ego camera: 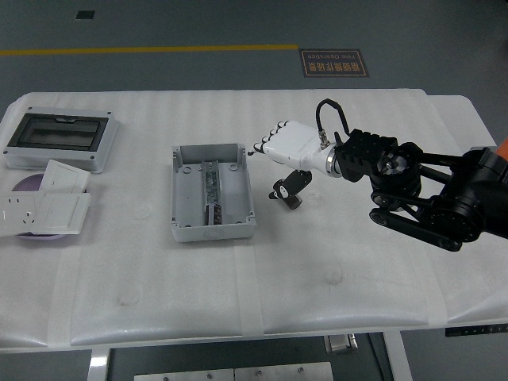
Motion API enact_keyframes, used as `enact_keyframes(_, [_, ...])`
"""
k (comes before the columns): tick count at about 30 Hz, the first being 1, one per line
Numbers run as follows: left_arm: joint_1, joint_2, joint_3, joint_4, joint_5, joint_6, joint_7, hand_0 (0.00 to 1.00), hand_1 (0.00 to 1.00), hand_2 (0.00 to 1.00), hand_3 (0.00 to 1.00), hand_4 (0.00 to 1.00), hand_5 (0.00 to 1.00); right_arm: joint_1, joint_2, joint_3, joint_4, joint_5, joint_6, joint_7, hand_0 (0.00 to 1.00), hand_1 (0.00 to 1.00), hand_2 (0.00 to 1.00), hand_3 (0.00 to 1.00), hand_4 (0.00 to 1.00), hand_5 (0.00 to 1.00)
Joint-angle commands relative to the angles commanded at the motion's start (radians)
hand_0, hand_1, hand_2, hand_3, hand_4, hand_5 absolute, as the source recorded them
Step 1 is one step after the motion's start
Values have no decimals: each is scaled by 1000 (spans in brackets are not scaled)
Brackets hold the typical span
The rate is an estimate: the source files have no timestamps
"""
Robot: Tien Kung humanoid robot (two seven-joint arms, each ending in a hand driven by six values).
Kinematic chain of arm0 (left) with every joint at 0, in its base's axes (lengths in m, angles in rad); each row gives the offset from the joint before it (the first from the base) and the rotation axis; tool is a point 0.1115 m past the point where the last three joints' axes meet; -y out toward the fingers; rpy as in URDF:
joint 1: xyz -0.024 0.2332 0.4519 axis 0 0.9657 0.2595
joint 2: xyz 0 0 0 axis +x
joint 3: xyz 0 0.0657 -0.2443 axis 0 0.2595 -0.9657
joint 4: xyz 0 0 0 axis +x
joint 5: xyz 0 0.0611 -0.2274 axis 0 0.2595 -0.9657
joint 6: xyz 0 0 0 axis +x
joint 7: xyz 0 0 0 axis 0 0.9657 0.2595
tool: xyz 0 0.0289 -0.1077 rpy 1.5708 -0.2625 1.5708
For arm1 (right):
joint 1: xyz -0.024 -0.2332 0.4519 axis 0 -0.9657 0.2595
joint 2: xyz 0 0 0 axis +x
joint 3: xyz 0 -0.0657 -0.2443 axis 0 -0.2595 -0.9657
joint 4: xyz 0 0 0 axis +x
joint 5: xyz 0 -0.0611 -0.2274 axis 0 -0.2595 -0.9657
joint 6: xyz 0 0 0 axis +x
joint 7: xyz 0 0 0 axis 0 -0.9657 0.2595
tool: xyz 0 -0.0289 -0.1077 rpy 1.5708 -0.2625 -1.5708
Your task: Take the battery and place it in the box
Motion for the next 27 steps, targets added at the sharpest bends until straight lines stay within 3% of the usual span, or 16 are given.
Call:
enact_keyframes(8, [-2,2,-2,0,4,0,0,645,656,620,578,459,430,-3,25,75,-49,-74,141,67,815,789,782,832,883,473])
enact_keyframes(27, [-17,4,17,0,-10,1,-8,639,654,620,572,443,429,-53,85,138,-182,-142,218,128,830,797,793,872,896,465])
